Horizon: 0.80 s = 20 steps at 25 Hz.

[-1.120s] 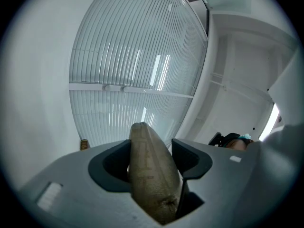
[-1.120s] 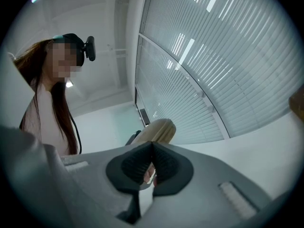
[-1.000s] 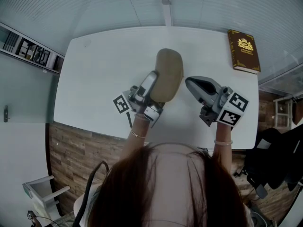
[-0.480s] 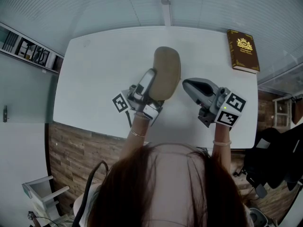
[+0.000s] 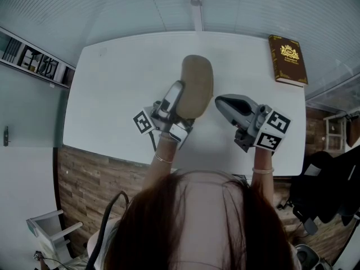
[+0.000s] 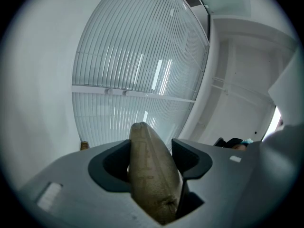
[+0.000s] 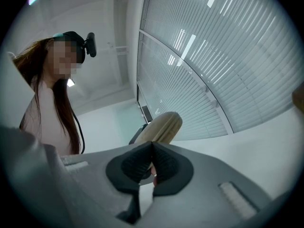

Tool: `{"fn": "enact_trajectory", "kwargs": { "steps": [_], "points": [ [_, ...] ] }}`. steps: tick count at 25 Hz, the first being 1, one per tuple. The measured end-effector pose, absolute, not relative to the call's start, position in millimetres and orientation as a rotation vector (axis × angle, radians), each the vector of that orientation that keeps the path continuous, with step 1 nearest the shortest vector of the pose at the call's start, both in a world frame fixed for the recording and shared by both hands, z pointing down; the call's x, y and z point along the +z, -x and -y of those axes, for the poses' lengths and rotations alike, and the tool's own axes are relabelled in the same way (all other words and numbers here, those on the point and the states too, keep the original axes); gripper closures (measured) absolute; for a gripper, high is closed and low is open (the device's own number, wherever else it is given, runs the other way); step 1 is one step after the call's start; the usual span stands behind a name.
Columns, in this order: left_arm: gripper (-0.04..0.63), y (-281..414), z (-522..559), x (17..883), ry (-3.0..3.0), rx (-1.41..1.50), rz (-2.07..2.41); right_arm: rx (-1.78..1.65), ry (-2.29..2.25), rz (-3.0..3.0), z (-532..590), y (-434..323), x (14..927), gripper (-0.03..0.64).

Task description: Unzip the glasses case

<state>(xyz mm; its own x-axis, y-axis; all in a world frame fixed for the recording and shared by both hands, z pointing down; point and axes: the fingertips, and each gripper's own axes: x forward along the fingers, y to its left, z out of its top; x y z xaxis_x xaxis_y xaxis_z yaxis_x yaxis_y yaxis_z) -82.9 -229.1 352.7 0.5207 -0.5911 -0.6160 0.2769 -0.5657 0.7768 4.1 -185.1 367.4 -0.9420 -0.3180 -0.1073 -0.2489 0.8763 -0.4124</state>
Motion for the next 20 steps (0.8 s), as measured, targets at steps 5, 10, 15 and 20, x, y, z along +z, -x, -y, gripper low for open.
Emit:
{"fn": "enact_trajectory", "kwargs": {
  "steps": [5, 10, 15, 20],
  "points": [
    [0.316, 84, 230, 352, -1.838, -1.182, 0.264, -0.599, 0.426, -2.89, 181, -2, 369, 0.615],
    [0.316, 83, 230, 352, -1.84, -1.175, 0.263, -0.607, 0.427, -2.889, 179, -1, 370, 0.615],
    [0.316, 82, 231, 353, -1.831, -1.173, 0.258, -0.618, 0.428, -2.888, 178, -2, 371, 0.615],
    [0.316, 84, 233, 354, -1.808, -1.191, 0.26, -0.626, 0.415, -2.911, 170, 3, 375, 0.615]
  ]
}}
